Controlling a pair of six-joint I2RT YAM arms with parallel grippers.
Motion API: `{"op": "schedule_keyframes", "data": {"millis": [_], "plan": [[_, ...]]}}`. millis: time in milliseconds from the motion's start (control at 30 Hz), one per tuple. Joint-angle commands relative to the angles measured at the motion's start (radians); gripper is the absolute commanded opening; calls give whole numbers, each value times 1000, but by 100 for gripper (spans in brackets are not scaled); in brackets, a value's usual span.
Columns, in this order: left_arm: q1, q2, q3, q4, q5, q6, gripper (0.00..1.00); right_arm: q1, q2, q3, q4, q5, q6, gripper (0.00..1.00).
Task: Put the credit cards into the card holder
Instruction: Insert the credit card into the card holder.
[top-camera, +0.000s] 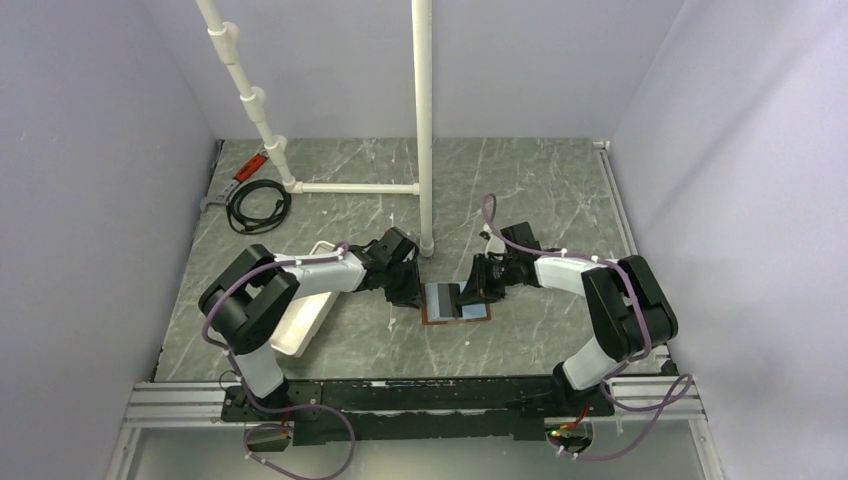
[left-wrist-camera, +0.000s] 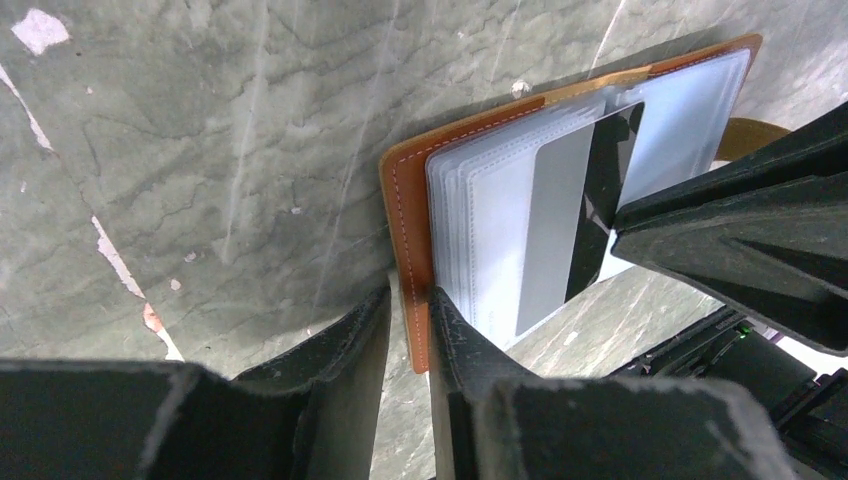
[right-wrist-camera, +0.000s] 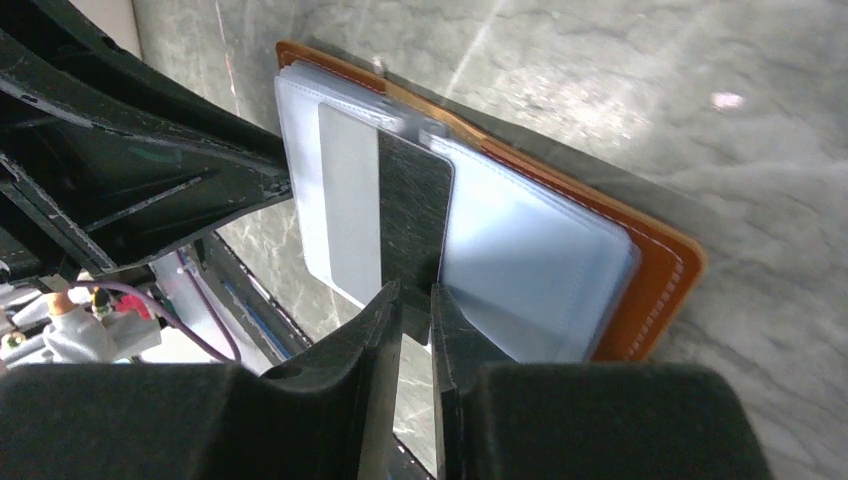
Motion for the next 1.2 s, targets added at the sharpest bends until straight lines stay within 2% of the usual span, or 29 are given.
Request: {"op": "schedule_keyframes", "data": {"millis": [0,367,467,567,700,1000,1167], "plan": [[-1,62,-25,-94,-90,52,29,44,24,54,76,-42,-14,18],[-9,68,-19,-81,-77,53,28,128,45,73,174,-49,67,17],[-9,62,-21,-98,-87,55,29,126,-3,71,117,41,58,17],[-5,47,-37,-92,-89,54,30,118,-51,99,-11,153,37,25],[-5,55,-36,-94,-86,57,29,111,-63,106,-50,181,36,34],[-5,43,-32,-105,-98,59,29,107,15,91,35,129,48,43],[-5,48,-27,-109,-103,67,29,109,44,85,122,56,66,44]]}}
